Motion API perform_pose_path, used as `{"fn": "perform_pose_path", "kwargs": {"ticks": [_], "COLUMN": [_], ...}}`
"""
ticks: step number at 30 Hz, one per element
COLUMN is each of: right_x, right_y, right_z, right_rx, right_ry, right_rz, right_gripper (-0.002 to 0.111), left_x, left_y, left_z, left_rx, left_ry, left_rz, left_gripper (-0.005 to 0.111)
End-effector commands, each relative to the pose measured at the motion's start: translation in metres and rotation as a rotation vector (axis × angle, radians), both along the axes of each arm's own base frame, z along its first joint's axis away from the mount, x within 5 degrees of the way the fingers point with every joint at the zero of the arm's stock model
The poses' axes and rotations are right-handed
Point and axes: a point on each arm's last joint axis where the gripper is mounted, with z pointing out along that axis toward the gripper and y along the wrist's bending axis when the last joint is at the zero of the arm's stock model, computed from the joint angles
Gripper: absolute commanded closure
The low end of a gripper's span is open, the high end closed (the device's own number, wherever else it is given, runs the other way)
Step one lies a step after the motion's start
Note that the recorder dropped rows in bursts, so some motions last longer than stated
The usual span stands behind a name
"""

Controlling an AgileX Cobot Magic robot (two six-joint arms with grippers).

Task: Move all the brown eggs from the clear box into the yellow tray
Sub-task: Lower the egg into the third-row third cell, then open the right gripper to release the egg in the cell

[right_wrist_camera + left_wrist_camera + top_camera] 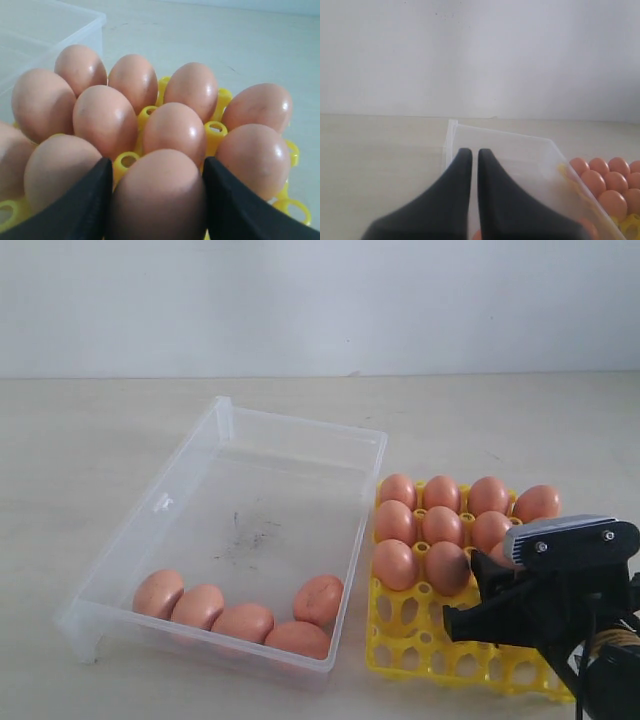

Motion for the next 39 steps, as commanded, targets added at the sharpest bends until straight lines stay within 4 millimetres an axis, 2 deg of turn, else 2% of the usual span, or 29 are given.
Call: {"fn": "perform_pose_path", "kwargs": {"ticks": [1,6,10,23,29,39], "right_x": [0.001,0.001,0.001,0.003,0.012,0.011], "right_y": [-0.005,-0.005,-0.005,-0.001,0.008,0.004], "right_z": [0.000,0.000,0.011,0.012,0.017,0.013], "right_rx": [-0.060,-0.067,-0.081,-0.132,-0.097,-0.019], "right_ry": [-0.003,-0.007,-0.051,-0.067,-0.098,-0.047], "right_rz": [-0.036,-0.033,-0.014,0.024,0.020,-0.050], "right_gripper": [0.109,0.109,0.109,0.109,0.109,0.109], "left_x": [0.000,0.000,0.000,0.000,0.000,0.000], "left_y": [0.000,0.000,0.000,0.000,0.000,-0.001], "left_z": [-0.001,0.000,0.000,-0.001,-0.001,0.000], "left_rx": [-0.011,-0.011,-0.011,-0.010,-0.010,-0.012], "left_ry": [0.001,-0.001,-0.001,0.002,0.002,-0.002], "left_rz": [-0.008,-0.009,-0.009,-0.008,-0.008,-0.009], "left_gripper": [0.103,0.103,0.103,0.103,0.103,0.103]}}
